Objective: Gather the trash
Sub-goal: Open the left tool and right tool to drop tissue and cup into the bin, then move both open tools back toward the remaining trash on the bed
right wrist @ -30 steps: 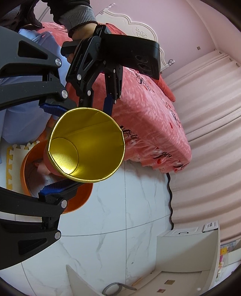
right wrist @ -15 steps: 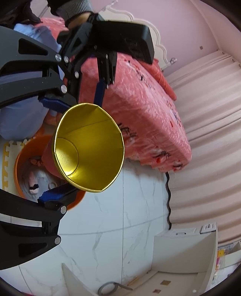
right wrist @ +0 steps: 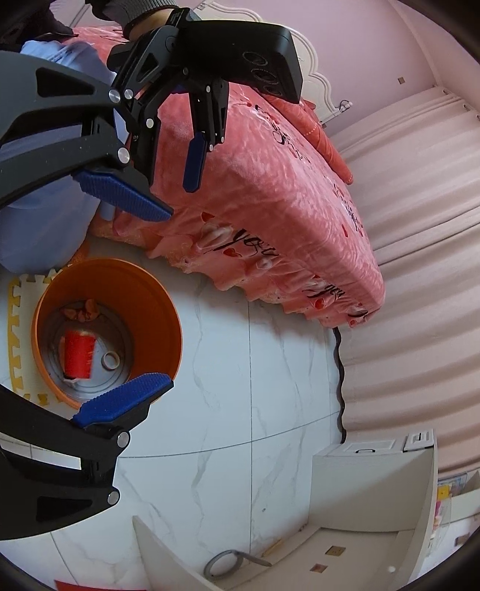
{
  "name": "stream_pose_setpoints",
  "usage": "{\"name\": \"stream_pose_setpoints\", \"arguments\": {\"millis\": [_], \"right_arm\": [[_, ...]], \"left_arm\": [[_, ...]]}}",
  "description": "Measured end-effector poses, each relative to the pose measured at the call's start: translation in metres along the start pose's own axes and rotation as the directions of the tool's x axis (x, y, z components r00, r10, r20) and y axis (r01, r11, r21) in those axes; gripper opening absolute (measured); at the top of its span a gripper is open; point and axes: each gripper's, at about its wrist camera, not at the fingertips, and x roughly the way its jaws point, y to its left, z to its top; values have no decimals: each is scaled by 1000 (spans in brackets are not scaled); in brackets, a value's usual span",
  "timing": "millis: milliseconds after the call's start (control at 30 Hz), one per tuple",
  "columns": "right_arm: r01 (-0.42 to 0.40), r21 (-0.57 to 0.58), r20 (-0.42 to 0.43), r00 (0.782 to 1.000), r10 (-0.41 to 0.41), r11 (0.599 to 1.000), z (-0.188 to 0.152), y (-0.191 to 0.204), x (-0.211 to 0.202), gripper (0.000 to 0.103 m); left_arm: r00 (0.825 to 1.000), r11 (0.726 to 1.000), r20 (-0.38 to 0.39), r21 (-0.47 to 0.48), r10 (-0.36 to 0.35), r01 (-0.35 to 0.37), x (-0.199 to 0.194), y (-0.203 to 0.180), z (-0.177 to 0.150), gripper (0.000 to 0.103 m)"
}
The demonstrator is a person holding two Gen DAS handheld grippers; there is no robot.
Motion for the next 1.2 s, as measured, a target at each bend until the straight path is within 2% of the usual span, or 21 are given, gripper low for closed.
{"name": "stream_pose_setpoints", "arguments": {"millis": [400,433,467,500,633,900,1200], "right_arm": [[-62,-24,-5,998,62,998,0,20,-6,83],[-68,-28,-4,998,68,997,-1,22,-7,83],[-78,-34,-5,997,78,996,0,27,-8,83],[-85,-40,-6,996,84,996,0,30,-10,83],[-108,-57,-13,994,108,992,1,48,-14,87],[-182,-164,-25,983,180,970,7,107,-22,89],[-278,-274,-53,960,275,921,10,185,-21,91]], "left_arm": [[1000,1000,7,2,29,-30,-15,-2,-11,67],[999,999,10,3,37,-37,-18,-2,-13,68],[999,999,13,4,47,-47,-21,-2,-14,78],[998,998,27,5,64,-65,-27,-5,-17,82],[996,997,44,-4,78,-78,-43,-6,-25,82],[987,989,73,-34,146,-144,-84,-6,-53,82],[964,964,112,-139,243,-227,-137,-3,-102,83]]}}
